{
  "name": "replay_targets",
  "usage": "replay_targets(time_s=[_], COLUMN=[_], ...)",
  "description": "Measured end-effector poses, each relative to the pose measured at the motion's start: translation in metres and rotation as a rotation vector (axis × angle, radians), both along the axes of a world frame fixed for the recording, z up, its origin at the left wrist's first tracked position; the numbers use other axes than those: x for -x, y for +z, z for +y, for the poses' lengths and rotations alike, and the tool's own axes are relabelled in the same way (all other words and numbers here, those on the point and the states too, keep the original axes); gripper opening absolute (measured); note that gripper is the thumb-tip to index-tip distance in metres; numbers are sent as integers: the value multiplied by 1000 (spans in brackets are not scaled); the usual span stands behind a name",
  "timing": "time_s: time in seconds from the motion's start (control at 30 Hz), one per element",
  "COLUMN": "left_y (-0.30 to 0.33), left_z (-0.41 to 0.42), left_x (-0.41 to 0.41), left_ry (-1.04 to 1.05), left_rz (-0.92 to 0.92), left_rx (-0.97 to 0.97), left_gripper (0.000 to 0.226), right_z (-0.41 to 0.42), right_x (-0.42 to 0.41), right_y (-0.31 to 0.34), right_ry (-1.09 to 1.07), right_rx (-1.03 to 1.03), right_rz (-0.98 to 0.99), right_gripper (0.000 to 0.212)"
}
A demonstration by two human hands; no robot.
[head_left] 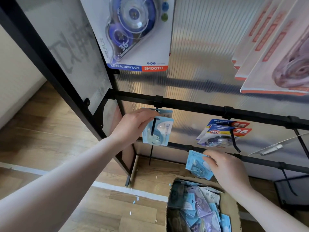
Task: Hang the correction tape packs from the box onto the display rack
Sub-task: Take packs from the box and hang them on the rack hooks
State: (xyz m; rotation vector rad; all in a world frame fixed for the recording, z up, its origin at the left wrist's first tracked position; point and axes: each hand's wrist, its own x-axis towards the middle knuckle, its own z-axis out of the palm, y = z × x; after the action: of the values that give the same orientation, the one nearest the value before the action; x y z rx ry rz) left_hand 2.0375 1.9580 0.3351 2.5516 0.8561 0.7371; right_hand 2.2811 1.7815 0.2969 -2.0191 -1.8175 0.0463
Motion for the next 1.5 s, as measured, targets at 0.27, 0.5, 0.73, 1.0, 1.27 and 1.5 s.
replay_targets(time_s=[0.27, 0.5, 0.73, 1.0, 1.27, 1.5], left_y=[2, 4, 7, -3, -17, -24], left_z=[4, -4, -25, -64, -92, -94], left_x=[-2, -4, 21, 67, 96, 118], left_ry=[-4, 75, 259, 448, 480, 520], left_rz=[-4, 17, 23, 161, 234, 273], left_rx=[-15, -42, -56, 28, 28, 85], left_gripper=[37, 32, 38, 45, 48, 51], right_z=[3, 2, 5, 15, 31, 52], right_x=[1, 7, 17, 41, 77, 103], right_y=[4, 11, 27, 53, 75, 82], right_ry=[8, 17, 41, 125, 228, 309], right_rx=[-11, -14, -31, -91, -163, -187], right_rz=[-11, -13, 4, -10, 38, 84], right_gripper=[12, 10, 8, 11, 13, 33])
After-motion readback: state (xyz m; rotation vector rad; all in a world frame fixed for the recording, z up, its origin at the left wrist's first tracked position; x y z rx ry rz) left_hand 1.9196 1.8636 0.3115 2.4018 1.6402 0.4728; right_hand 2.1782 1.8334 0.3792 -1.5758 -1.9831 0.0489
